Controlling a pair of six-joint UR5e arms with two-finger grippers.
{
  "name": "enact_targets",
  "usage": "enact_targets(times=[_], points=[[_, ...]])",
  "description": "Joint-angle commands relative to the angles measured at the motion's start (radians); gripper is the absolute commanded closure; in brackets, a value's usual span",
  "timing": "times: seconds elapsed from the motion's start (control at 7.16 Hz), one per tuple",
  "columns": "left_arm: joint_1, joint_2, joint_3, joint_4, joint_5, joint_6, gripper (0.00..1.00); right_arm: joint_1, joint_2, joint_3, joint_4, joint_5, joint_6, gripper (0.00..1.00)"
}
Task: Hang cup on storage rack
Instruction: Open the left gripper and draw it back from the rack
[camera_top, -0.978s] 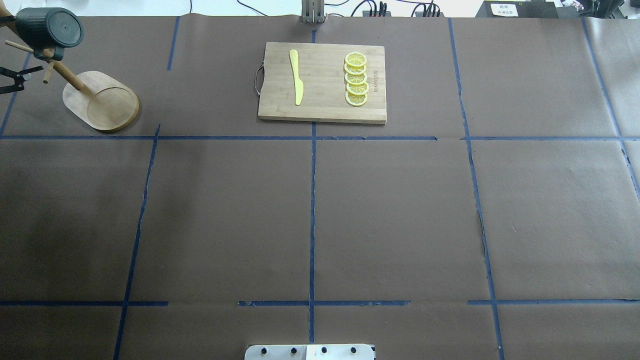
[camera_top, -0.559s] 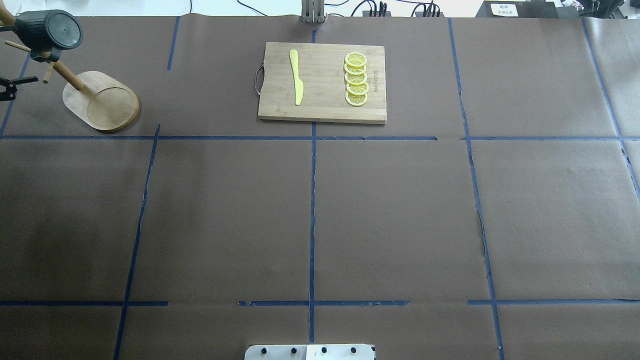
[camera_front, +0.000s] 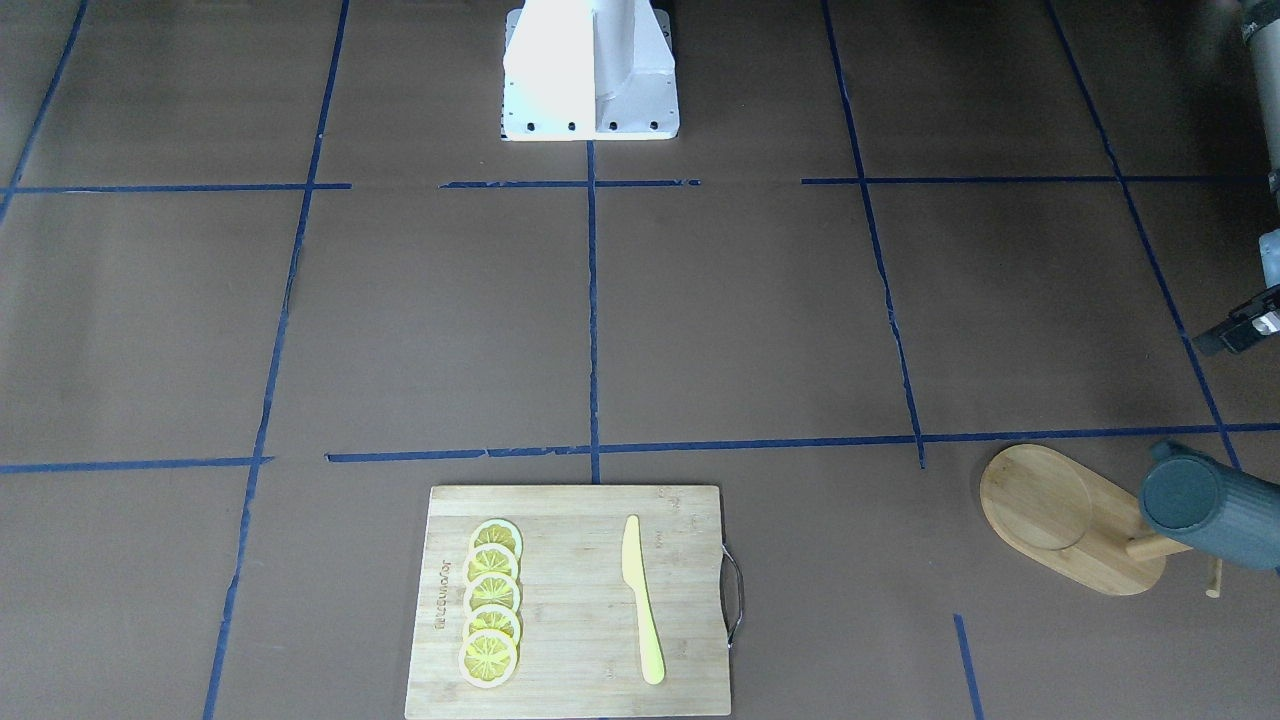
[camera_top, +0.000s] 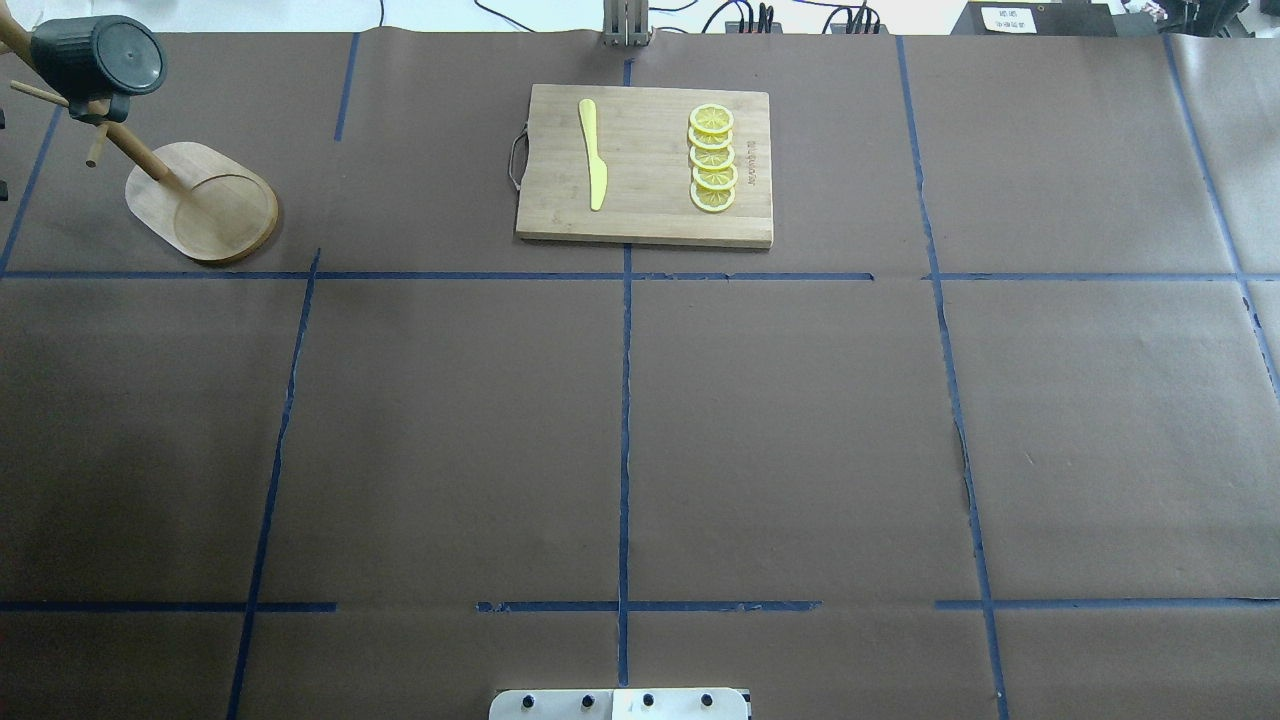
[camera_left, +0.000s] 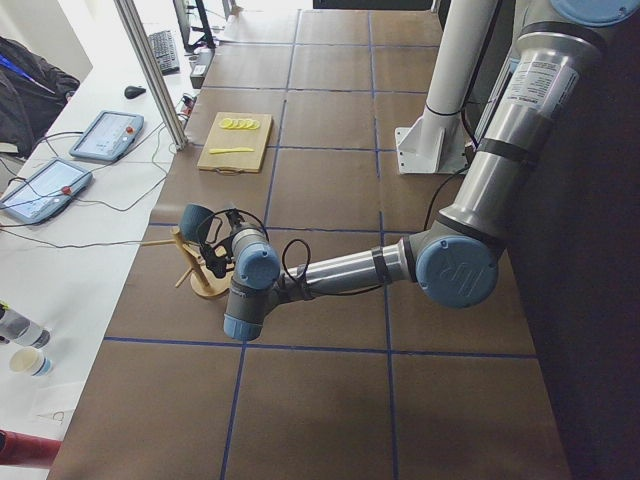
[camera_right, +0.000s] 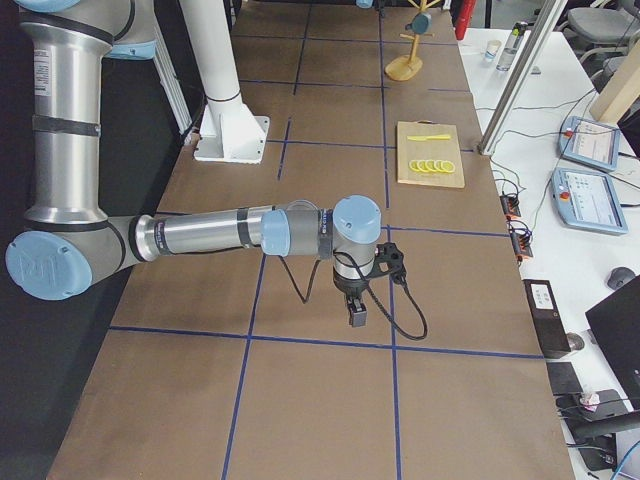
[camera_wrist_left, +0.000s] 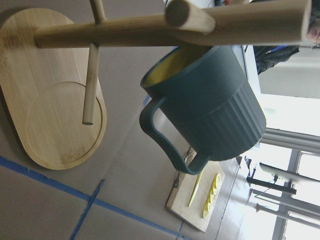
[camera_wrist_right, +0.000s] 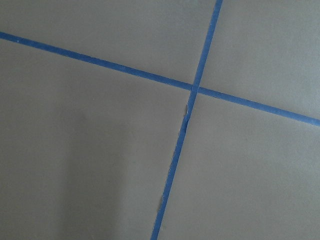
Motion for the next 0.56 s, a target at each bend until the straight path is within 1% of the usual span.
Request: enact_targets(times=[0.0,0.14,0.42], points=[[-0.006,0.055,0.002,0.116,-0.037,0.408,0.00,0.000,0.000,-0.002,0.000,0.002,0.000,0.00],[-0.012,0.075,0.002,0.212,-0.037,0.615,0.00,0.000,0.000,0.000,0.000,0.003,0.000,0.00],[-0.025,0.098,0.000,0.369,-0.035,0.936,0.00,0.000,0.000,-0.002,0.000,0.003,0.000,0.00]])
